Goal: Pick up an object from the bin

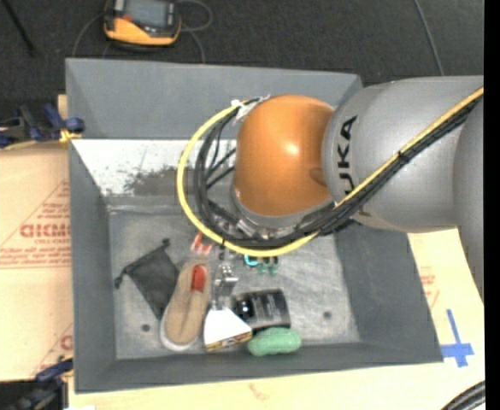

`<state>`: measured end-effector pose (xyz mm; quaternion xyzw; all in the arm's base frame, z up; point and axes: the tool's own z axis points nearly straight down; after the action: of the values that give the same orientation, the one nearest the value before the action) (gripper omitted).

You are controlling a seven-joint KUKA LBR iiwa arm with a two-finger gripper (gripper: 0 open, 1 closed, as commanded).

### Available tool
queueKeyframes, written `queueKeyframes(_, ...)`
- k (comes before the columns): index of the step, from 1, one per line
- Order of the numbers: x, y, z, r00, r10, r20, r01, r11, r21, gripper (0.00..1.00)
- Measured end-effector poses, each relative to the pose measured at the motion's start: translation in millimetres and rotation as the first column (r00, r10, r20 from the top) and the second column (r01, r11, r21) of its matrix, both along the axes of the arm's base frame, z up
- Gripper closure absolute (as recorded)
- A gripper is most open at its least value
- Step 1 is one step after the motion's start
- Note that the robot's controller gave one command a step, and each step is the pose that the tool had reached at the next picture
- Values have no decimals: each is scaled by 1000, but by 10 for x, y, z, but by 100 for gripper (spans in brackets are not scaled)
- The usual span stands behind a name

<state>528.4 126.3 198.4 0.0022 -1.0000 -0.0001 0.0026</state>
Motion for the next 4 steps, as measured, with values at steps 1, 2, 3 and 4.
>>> queueKeyframes(1,17,-6,46,1000,-4,8,4,1000,1,0)
queueKeyframes(2,215,379,-634,998,54,14,-54,999,1,0)
queueKeyframes(3,256,580,-797,995,98,2,-98,995,-2,0)
queueKeyframes(4,119,1008,-728,999,33,7,-33,999,1,0)
